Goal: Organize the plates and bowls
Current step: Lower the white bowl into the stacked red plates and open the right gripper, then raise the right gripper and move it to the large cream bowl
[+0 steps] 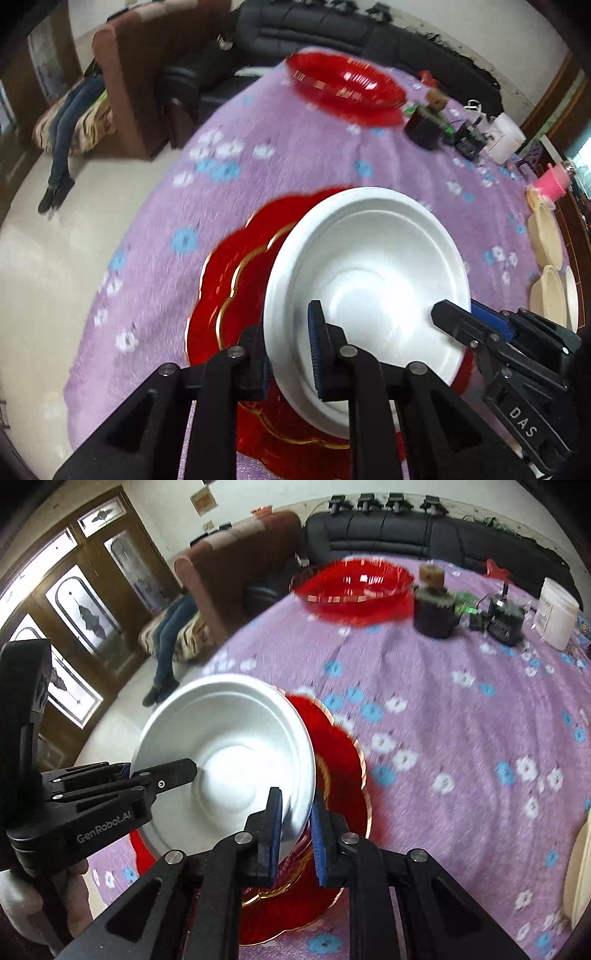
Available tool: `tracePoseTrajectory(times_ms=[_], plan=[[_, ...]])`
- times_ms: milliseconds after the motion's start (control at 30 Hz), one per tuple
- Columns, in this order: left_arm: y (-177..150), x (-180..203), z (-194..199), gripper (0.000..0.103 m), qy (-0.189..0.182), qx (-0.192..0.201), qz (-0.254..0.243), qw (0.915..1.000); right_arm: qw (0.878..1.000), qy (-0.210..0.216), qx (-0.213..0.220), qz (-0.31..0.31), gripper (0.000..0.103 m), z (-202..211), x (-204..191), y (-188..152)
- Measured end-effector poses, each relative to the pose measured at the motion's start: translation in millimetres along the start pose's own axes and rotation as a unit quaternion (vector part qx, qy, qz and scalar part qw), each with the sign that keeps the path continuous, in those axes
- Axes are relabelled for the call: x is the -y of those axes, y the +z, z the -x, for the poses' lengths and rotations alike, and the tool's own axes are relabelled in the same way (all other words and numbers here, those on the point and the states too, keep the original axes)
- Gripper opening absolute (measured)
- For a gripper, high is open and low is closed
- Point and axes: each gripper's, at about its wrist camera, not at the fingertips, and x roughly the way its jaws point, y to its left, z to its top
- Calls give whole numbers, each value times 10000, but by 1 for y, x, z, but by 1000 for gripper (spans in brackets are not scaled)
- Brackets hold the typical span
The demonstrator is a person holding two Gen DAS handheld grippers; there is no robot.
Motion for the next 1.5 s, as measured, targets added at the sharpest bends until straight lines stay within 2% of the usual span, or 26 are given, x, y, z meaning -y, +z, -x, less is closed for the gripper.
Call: tracePoseTrajectory(times_ms=[167, 200, 333, 533, 567, 633, 833, 967, 1100, 1233, 1300, 1500], plan=[[-9, -5, -9, 16, 61, -80, 76, 9999, 9999, -47, -115, 11, 17, -11, -2, -5], [-10, -6, -9, 19, 81, -65, 95, 9999, 9999, -49, -125, 15, 17, -13, -3, -6], [-9, -7, -7, 42, -38, -6, 120, 9999, 9998, -164, -104, 73, 17, -17, -5, -6], [-11, -3, 5, 58, 102, 268, -30, 9996, 9990, -384, 159, 181, 18, -16, -7, -8], [-12, -2, 8, 60, 176, 316, -64, 9993, 9987, -413, 208, 216, 19, -15, -7, -9], [-13, 0, 11, 69, 426, 397, -121, 9982, 9982, -447, 285, 281, 21, -13, -9, -9], [-17, 10, 26, 70, 856, 791, -431, 9922, 9962, -540, 525, 447, 29, -9, -14, -11], [-21, 5, 43, 70, 754, 1030, -338, 9912, 9955, -394, 794, 347, 30, 3, -11, -11], [-26, -3, 70, 73, 636, 1448, -69, 9874, 9930, -288, 1125, 216, 31, 27, -7, -12], [-39, -1, 100, 85, 864, 2067, 130, 9745, 9889, -313, 1436, 216, 39, 51, -6, -23], [-44, 5, 110, 86, 864, 2247, 153, 9705, 9869, -345, 1563, 211, 43, 62, -4, -31], [-65, 39, 130, 87, 592, 2642, -16, 9626, 9808, -459, 1894, -33, 46, 96, 19, -66]])
